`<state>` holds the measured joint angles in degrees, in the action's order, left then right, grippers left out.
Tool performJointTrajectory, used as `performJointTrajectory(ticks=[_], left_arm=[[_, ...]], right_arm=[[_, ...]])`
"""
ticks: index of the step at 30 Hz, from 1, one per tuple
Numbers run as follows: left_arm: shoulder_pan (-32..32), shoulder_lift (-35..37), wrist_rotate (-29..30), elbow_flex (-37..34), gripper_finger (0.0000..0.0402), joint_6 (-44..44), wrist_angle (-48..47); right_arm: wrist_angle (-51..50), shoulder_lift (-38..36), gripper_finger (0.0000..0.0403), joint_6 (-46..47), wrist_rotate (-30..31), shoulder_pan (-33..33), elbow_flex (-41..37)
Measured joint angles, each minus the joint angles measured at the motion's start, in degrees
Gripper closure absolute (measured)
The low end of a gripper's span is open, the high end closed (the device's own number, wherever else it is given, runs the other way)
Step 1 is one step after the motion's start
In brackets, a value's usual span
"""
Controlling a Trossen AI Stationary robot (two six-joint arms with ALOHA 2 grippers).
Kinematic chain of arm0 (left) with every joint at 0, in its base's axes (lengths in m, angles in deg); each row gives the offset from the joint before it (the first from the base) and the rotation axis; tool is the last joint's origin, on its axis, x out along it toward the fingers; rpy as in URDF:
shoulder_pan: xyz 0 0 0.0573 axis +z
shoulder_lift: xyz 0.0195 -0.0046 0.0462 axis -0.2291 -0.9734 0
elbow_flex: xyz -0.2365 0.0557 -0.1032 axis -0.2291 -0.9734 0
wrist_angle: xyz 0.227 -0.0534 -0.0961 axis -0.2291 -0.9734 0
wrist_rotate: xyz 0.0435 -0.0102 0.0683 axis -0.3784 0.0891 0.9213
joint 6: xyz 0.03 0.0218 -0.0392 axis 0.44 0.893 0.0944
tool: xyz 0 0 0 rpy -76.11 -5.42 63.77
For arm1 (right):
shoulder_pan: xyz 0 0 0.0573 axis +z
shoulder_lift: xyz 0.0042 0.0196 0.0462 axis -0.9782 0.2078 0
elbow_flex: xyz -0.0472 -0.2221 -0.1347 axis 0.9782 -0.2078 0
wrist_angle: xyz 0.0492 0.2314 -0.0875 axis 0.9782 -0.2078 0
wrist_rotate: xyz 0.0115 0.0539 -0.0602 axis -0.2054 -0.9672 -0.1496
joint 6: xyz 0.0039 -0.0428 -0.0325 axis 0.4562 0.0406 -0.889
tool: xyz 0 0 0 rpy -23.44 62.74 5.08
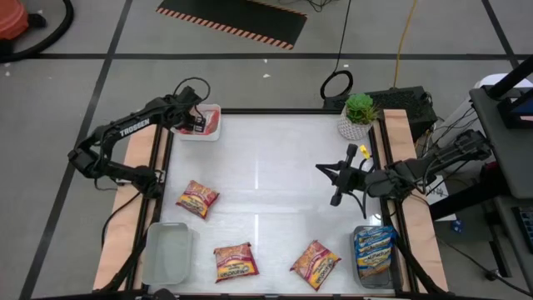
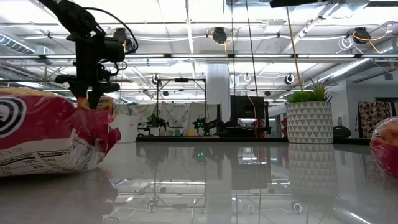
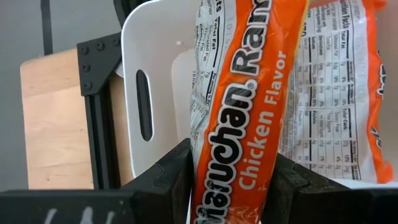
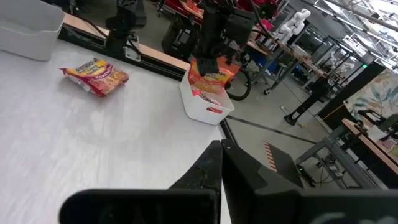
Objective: Sort Maruchan noodles
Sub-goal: Put the orange noodle pack into the white bin
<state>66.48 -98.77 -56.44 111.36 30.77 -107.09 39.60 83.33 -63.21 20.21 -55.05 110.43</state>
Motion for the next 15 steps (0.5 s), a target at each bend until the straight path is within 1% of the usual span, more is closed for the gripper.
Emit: performJointTrajectory(ticks=[13,15], left_arm=[[-0.88,0.00,-0.01,0.00,0.0260,1.89,0.24],[-0.90,0.02,-0.09,0.00,0.0253,2.16,0.23]], right_arm=[[0.09,0.00,0.0403,-0.12,0.00,0.02,0.00],[0.11,0.00,0.0403,-0.17,0.02,0.02,0.00]])
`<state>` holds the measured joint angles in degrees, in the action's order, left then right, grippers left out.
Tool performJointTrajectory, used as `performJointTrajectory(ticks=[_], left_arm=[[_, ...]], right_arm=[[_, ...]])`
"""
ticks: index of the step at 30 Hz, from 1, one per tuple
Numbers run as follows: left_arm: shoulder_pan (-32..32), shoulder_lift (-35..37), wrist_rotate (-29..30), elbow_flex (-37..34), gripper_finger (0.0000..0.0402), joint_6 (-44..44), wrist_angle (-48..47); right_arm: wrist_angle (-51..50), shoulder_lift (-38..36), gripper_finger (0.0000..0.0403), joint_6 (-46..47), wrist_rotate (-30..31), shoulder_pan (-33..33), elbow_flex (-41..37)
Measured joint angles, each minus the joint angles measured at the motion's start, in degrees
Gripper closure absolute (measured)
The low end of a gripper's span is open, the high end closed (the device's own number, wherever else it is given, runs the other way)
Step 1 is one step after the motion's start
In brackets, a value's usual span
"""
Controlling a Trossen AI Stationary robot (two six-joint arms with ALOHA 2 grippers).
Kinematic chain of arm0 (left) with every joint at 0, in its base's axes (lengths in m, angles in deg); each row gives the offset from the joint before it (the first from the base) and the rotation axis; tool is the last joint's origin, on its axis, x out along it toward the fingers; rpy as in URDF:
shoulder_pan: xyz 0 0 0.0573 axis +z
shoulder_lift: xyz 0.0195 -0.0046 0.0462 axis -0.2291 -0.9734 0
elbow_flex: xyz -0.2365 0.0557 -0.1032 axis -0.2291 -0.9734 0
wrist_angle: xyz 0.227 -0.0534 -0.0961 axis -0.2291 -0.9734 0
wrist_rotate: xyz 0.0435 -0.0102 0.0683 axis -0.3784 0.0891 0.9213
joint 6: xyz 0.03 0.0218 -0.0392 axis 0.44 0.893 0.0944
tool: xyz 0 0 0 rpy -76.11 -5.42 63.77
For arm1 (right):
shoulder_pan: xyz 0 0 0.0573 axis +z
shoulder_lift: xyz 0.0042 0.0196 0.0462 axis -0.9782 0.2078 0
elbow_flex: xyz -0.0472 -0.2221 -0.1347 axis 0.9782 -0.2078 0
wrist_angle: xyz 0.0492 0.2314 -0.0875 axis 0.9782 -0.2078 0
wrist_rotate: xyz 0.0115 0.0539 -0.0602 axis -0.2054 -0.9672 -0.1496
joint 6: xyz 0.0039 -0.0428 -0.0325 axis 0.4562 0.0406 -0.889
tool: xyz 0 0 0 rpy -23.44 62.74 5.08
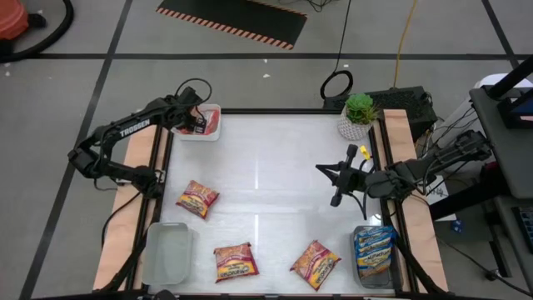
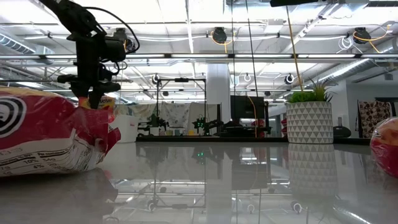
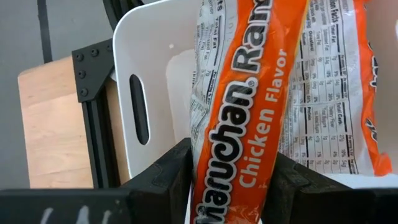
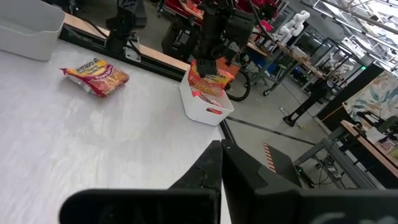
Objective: Sort Maruchan noodles
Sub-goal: Put the orange noodle pack into the white bin, then put the bottom right red noodle pack into the gray bin
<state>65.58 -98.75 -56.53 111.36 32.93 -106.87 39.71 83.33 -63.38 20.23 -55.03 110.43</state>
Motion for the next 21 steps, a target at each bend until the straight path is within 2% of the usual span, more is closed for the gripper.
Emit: performJointTrajectory(ticks=[3,8,11,16,21], left_arm=[[0.00,0.00,0.01,0.00,0.0220,0.26,-0.11],[0.00,0.00,0.23,0.00,0.0137,-0.18,-0.47],[-0.46,0.01,-0.46,0.05,0.0105,-0.14,-1.06],[-3.10,1.38,-2.37,1.31,0.0092,1.53,-5.32],[-6.40,6.73,-1.53,1.75,0.0092,2.40,-6.64]], right_arm=[[0.05,0.00,0.0403,0.00,-0.01,0.00,0.02],[0.07,0.00,0.0403,0.00,0.00,0.00,0.02],[0.07,0.00,0.0403,-0.01,0.00,0.00,0.04],[0.07,0.00,0.0403,0.04,0.00,0.00,0.04],[0.07,0.00,0.0403,0.14,-0.04,0.00,0.04]])
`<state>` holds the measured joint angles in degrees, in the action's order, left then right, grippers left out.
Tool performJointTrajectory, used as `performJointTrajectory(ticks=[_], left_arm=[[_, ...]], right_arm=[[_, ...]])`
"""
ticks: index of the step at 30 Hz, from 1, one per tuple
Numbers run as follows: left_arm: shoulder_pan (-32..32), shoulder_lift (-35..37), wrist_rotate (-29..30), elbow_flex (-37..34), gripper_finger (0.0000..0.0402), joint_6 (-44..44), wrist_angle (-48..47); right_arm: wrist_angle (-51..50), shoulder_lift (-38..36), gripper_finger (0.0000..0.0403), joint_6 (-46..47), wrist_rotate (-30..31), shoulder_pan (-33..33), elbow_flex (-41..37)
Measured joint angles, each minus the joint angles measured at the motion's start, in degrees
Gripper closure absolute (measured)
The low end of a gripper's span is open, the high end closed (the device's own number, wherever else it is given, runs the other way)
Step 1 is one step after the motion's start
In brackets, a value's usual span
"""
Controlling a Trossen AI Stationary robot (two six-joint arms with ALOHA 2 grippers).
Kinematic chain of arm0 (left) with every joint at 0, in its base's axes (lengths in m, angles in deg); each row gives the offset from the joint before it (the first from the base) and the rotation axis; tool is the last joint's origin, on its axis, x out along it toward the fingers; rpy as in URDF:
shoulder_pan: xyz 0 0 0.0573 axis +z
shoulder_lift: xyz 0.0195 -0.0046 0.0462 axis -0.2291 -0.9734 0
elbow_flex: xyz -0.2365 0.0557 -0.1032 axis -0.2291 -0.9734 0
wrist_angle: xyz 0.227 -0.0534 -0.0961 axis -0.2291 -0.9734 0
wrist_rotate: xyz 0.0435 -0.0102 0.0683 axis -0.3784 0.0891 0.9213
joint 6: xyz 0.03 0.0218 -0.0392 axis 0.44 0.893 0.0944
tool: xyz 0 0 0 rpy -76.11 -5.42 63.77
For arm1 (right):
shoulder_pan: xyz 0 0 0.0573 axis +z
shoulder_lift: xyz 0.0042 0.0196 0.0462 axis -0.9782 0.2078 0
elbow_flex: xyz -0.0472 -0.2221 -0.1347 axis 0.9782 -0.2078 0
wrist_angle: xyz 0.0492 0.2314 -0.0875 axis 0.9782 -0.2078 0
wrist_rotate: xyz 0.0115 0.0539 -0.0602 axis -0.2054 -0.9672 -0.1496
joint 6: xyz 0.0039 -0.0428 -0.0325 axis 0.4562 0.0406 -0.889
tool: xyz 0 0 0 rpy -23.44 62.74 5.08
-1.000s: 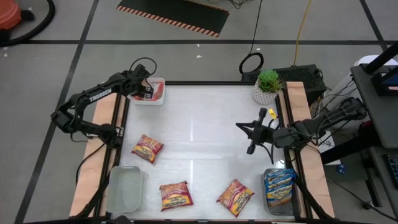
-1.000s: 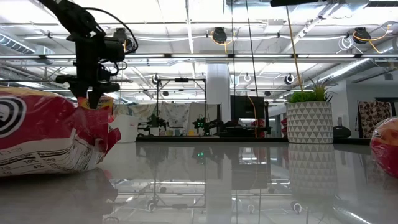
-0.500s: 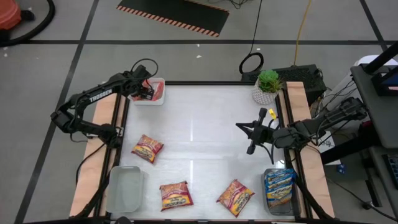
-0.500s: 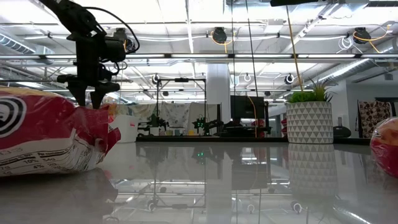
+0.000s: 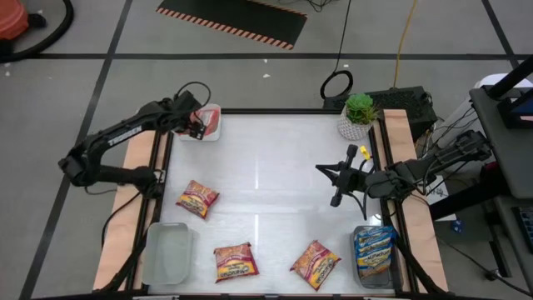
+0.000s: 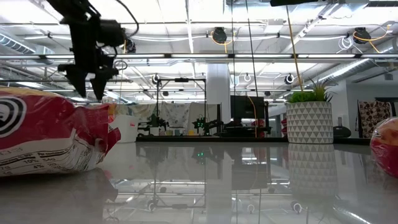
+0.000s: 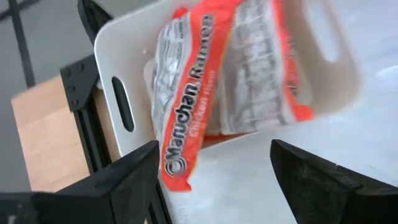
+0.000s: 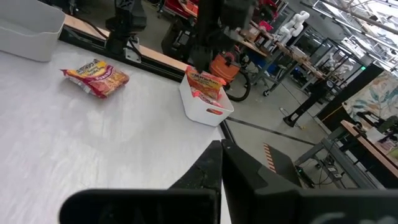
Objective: Sort Maruchan noodles
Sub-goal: Put the bottom right red noodle pack into the gray bin
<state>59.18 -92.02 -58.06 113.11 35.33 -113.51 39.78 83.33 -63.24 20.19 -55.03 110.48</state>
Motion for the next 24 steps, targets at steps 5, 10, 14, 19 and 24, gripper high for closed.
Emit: performJointTrajectory(ticks=[5,10,14,19,24], left_arm=[[-5.95,7.58,0.27,0.00,0.0092,-4.09,-4.12],[-16.02,13.60,0.37,0.00,0.0092,-9.77,-7.45],[-25.44,16.20,0.75,0.00,0.0092,-15.02,-7.74],[-37.49,15.95,5.26,-0.22,0.0092,-20.90,-7.38],[-46.34,14.51,11.09,-4.44,0.0092,-23.22,0.71]], right_arm=[[0.12,0.00,0.0403,0.06,-4.52,0.00,0.00],[2.54,0.00,0.0403,0.06,-7.51,0.00,0.02],[4.70,-0.02,0.0403,1.38,-7.24,0.00,0.02],[6.33,0.09,0.0403,6.52,-7.50,0.42,0.76],[5.81,1.70,0.0403,10.54,-7.48,1.53,2.95]])
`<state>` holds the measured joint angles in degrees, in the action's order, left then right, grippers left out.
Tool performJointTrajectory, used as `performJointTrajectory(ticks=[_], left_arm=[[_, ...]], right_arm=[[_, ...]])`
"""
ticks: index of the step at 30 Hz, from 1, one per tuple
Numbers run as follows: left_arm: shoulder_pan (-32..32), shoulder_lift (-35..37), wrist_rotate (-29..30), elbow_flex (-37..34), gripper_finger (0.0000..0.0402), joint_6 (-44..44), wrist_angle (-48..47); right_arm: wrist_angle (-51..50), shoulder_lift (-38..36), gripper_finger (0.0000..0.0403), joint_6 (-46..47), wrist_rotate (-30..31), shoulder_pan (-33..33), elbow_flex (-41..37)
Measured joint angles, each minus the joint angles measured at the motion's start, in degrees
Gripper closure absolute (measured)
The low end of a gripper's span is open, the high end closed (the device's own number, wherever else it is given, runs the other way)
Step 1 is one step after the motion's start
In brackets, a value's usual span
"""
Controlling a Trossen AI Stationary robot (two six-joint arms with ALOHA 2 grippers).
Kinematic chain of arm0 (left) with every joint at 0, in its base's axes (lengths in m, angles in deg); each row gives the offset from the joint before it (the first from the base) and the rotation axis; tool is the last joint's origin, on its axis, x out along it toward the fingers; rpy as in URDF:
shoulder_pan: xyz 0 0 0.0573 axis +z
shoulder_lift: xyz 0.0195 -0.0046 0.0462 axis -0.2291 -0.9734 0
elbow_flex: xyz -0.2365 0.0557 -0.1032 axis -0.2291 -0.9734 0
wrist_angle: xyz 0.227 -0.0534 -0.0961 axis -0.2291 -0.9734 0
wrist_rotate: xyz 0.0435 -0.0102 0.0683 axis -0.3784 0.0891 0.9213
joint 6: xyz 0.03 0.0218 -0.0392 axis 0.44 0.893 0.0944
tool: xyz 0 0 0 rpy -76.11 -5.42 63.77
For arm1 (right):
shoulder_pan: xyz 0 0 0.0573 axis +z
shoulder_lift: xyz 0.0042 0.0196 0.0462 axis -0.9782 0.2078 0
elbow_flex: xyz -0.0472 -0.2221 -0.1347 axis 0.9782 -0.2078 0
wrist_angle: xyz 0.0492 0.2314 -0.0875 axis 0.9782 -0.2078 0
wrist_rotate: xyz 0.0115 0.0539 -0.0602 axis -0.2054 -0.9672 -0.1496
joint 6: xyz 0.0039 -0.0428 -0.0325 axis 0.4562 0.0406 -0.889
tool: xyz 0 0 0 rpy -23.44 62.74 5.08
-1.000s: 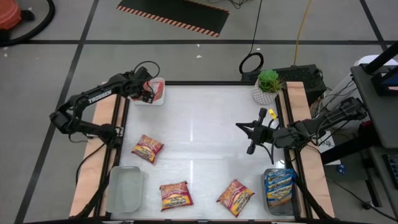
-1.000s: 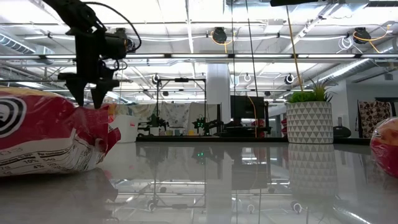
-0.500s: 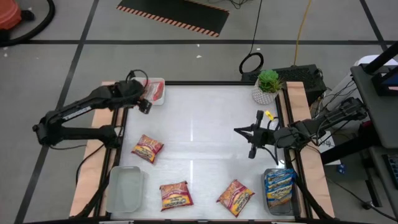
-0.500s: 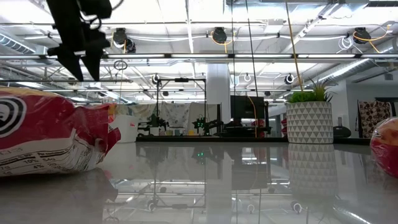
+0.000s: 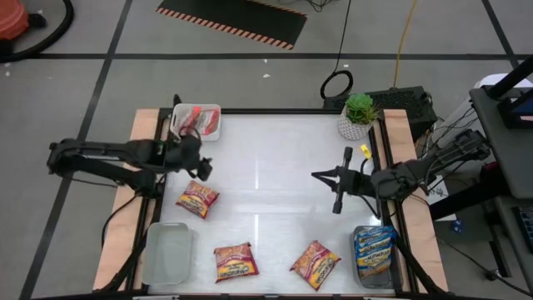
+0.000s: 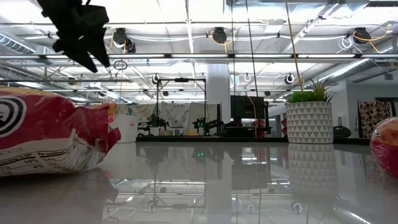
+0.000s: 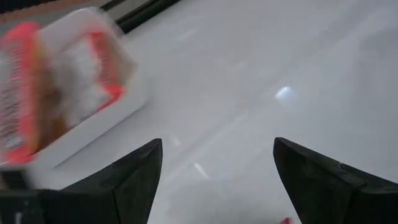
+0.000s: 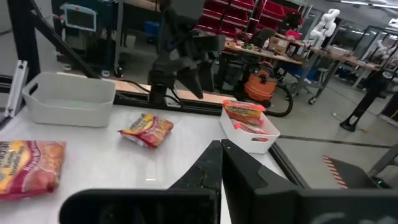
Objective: Sort Maruchan noodles
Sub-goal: Put the bottom right red noodle pack into the gray bin
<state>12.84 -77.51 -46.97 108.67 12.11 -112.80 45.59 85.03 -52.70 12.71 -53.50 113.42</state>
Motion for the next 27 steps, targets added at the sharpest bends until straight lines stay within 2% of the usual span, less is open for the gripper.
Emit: performJointTrajectory(ticks=[5,10,12,18,23,27], left_arm=[[-2.41,-2.89,-6.15,-1.07,0.0091,2.39,5.06],[-5.46,-5.62,-6.46,-1.07,0.0092,-0.28,7.49],[-7.18,-6.85,-6.48,-1.07,0.0092,-1.50,8.55],[-13.22,-11.24,-6.76,-1.07,0.0092,-5.65,14.02],[-17.73,-13.68,-9.26,-1.05,0.0092,-8.19,21.76],[-21.14,-13.74,-9.61,-1.04,0.0092,-9.53,28.12]], right_arm=[[-1.09,4.73,0.0403,0.04,-0.01,1.45,2.96],[-5.13,12.10,0.0403,2.70,-0.54,2.72,8.12],[-6.94,15.34,0.0403,5.52,-3.43,3.05,10.35],[-17.73,23.82,0.0403,19.98,-11.85,4.84,16.88],[-28.27,28.86,0.0403,36.36,-14.95,7.42,21.57],[-30.19,31.42,0.0403,45.73,-16.48,10.52,22.75]])
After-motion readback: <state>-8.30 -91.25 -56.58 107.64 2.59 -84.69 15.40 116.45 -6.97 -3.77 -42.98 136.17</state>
